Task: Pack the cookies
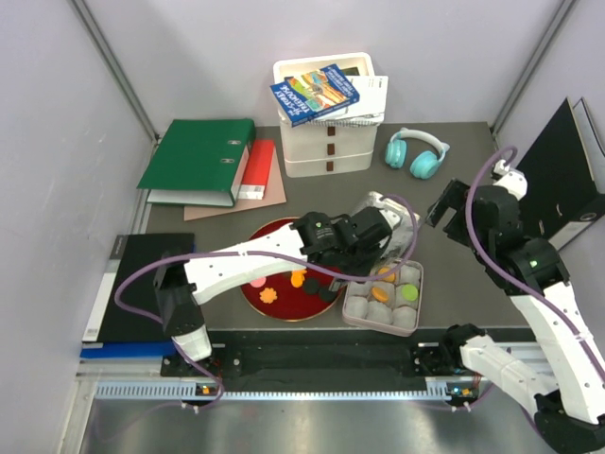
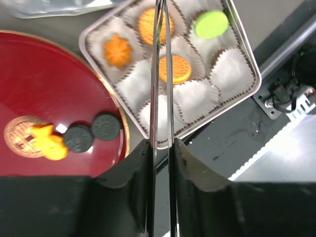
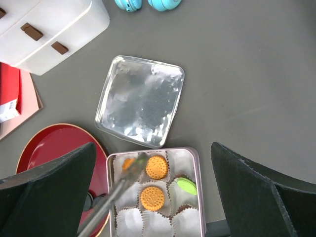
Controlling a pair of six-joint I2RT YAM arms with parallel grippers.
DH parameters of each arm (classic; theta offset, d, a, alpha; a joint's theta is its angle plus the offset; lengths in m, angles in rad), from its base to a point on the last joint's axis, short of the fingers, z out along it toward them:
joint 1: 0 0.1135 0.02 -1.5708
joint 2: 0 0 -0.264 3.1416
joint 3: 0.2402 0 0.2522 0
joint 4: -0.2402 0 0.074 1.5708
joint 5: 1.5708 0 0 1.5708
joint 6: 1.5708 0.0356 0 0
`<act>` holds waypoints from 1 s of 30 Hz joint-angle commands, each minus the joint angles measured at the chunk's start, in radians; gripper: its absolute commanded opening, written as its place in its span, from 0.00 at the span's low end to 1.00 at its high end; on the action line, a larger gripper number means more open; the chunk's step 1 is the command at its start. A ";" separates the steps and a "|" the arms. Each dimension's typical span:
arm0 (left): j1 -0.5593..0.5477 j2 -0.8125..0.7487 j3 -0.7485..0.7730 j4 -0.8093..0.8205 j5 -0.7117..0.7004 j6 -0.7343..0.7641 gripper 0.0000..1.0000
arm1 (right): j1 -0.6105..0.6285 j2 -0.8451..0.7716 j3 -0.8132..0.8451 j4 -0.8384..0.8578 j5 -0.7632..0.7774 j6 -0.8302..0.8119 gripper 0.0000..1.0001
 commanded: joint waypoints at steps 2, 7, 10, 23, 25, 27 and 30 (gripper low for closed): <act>-0.003 0.027 0.046 0.102 0.131 0.054 0.24 | -0.007 -0.035 0.001 0.028 0.004 -0.010 0.99; -0.005 0.033 0.046 0.127 0.169 0.071 0.23 | -0.005 -0.040 -0.001 0.025 0.007 -0.012 0.99; -0.005 0.039 0.046 0.138 0.196 0.079 0.23 | -0.005 -0.034 0.000 0.028 0.007 -0.016 0.99; -0.003 0.110 0.054 0.127 0.262 0.113 0.23 | -0.005 -0.032 -0.008 0.033 0.005 -0.018 0.99; -0.003 0.117 0.052 0.128 0.265 0.116 0.23 | -0.007 -0.032 -0.008 0.033 0.005 -0.021 0.99; -0.005 0.124 0.050 0.130 0.269 0.117 0.23 | -0.007 -0.032 -0.010 0.030 0.005 -0.019 0.99; -0.005 0.131 0.043 0.130 0.269 0.120 0.23 | -0.005 -0.034 -0.010 0.030 0.004 -0.019 0.99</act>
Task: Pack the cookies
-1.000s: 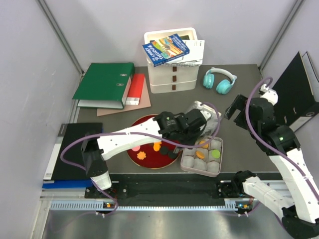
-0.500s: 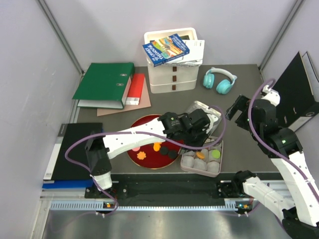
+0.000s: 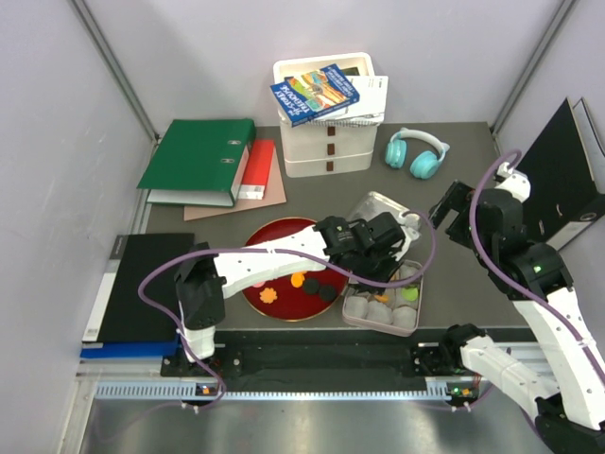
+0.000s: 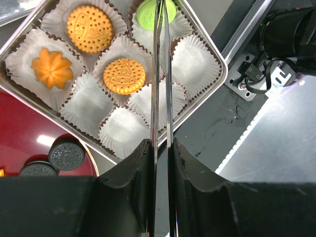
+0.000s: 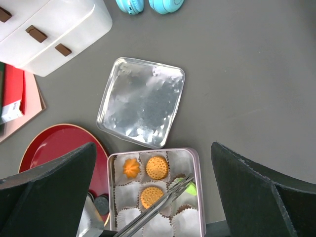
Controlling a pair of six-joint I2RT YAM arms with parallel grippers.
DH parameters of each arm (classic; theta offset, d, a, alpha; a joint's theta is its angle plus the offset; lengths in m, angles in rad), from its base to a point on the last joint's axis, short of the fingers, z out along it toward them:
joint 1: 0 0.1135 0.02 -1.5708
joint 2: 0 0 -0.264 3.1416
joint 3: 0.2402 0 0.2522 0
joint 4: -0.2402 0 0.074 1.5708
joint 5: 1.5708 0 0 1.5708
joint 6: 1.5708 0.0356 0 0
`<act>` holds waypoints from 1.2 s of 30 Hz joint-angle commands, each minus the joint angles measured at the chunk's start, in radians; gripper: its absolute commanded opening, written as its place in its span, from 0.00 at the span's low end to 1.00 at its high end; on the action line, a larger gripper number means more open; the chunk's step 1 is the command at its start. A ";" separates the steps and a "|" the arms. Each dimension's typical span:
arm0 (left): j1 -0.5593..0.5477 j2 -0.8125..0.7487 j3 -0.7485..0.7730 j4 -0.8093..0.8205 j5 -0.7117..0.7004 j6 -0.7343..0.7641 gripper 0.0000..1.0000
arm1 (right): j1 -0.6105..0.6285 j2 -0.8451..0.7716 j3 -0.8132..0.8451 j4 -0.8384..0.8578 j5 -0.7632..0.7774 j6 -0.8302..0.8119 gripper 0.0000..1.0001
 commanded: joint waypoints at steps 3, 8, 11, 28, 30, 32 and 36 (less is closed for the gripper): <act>-0.005 0.003 0.025 0.037 0.024 0.020 0.23 | -0.007 -0.005 -0.003 0.026 0.004 -0.013 0.99; -0.003 0.025 0.044 -0.018 0.015 0.021 0.22 | -0.005 -0.005 -0.005 0.028 0.002 -0.013 0.99; -0.005 0.026 0.039 -0.065 0.013 0.020 0.22 | -0.007 -0.005 -0.008 0.028 0.004 -0.013 0.99; 0.002 -0.072 0.007 0.004 -0.116 -0.015 0.22 | -0.005 -0.014 -0.023 0.035 -0.013 -0.009 0.99; 0.002 -0.052 0.044 0.004 -0.105 -0.014 0.22 | -0.005 -0.016 -0.023 0.032 -0.012 -0.006 0.99; 0.002 -0.023 0.067 0.004 -0.088 -0.014 0.22 | -0.005 -0.019 -0.022 0.031 -0.012 -0.006 0.99; 0.002 0.011 0.073 0.004 -0.063 -0.008 0.22 | -0.005 -0.023 -0.017 0.022 -0.006 -0.007 0.99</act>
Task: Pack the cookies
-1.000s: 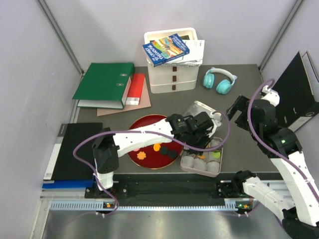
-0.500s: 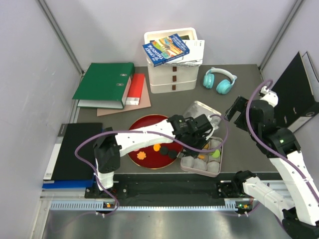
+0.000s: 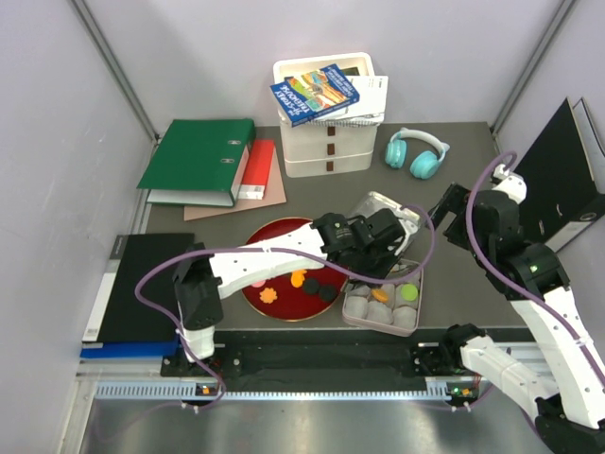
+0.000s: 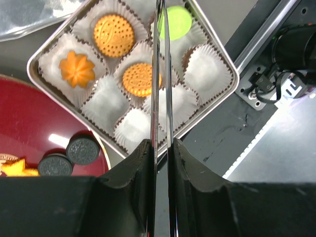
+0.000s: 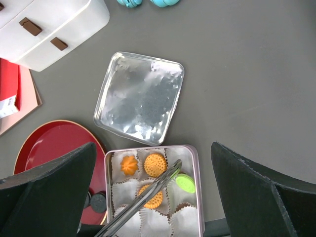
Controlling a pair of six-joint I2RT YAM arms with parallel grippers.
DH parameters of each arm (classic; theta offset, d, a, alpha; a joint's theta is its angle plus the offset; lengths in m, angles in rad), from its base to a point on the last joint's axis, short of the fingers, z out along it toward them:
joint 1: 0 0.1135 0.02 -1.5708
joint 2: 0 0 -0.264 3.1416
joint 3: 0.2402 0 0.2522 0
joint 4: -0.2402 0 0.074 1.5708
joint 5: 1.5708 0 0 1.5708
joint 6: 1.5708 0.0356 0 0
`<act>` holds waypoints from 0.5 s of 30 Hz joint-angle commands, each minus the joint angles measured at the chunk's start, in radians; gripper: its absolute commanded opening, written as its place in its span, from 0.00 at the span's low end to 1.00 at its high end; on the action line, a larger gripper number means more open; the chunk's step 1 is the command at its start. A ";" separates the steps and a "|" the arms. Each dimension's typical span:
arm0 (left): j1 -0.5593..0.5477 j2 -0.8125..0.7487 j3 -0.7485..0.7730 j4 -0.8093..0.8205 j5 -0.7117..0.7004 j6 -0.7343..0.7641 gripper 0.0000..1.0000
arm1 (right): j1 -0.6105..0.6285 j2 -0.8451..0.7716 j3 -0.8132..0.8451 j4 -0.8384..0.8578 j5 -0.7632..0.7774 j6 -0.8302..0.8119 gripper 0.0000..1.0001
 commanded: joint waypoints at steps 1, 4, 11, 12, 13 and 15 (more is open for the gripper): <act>0.000 0.030 0.038 0.046 0.026 0.003 0.22 | -0.005 -0.020 0.009 0.013 0.005 -0.009 0.99; 0.000 0.042 0.038 0.053 0.038 0.012 0.22 | -0.005 -0.018 0.011 0.013 0.006 -0.011 0.99; 0.000 0.070 0.038 0.063 0.047 0.024 0.22 | -0.007 -0.011 0.014 0.017 0.005 -0.012 0.99; 0.000 0.070 0.038 0.063 0.046 0.026 0.22 | -0.005 -0.011 0.014 0.019 0.003 -0.012 0.99; 0.000 0.071 0.037 0.063 0.044 0.027 0.22 | -0.005 -0.009 0.012 0.019 0.003 -0.012 0.99; 0.000 0.071 0.035 0.067 0.046 0.032 0.22 | -0.005 -0.009 0.009 0.019 0.000 -0.012 0.99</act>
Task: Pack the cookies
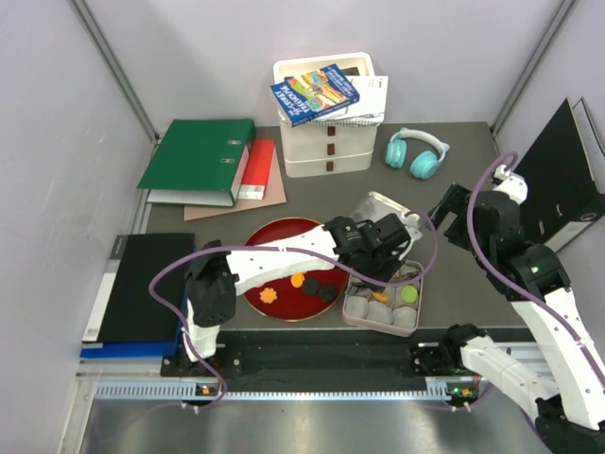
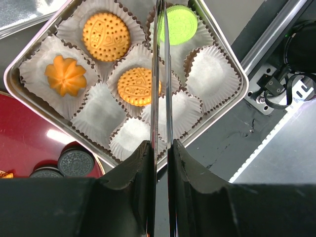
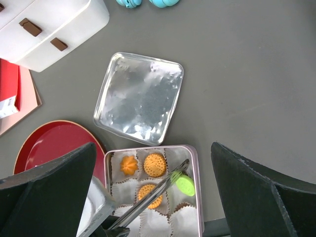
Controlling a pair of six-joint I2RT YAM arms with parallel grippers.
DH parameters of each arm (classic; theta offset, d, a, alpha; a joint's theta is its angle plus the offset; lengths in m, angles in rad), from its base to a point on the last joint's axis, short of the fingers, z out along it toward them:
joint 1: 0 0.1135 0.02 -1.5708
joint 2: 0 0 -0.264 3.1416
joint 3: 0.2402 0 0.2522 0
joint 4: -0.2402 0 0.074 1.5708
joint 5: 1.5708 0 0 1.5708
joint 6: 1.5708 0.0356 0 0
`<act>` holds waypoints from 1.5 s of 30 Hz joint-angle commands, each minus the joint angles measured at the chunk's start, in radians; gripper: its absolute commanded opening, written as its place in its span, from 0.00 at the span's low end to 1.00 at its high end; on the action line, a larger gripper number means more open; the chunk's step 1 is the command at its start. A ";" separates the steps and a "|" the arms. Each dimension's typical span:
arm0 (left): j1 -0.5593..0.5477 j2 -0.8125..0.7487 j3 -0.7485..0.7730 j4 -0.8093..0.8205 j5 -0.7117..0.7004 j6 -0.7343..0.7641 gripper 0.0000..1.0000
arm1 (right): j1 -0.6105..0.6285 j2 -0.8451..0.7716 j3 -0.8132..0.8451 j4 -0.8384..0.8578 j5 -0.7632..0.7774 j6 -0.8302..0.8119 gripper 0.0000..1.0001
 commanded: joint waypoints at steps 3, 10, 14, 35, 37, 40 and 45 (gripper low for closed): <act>-0.001 -0.002 0.037 0.015 0.025 0.033 0.21 | -0.005 -0.004 0.011 0.020 0.001 -0.011 0.99; -0.001 -0.063 -0.015 -0.017 0.018 0.038 0.21 | -0.005 -0.004 0.000 0.023 0.002 -0.010 0.99; -0.001 -0.089 -0.047 -0.033 0.014 0.033 0.21 | -0.007 0.002 -0.003 0.034 -0.004 -0.008 0.99; 0.134 -0.325 -0.065 0.003 -0.344 -0.102 0.25 | -0.005 0.019 0.006 0.049 -0.007 -0.008 0.99; 0.235 -0.359 -0.157 0.004 -0.344 -0.177 0.23 | -0.005 0.027 0.006 0.058 -0.012 -0.007 0.99; 0.379 -0.445 -0.285 0.023 -0.395 -0.246 0.24 | -0.007 0.034 0.000 0.076 -0.025 -0.008 0.99; 0.632 -0.526 -0.404 0.027 -0.461 -0.295 0.24 | 0.007 0.065 -0.011 0.096 -0.049 -0.008 0.99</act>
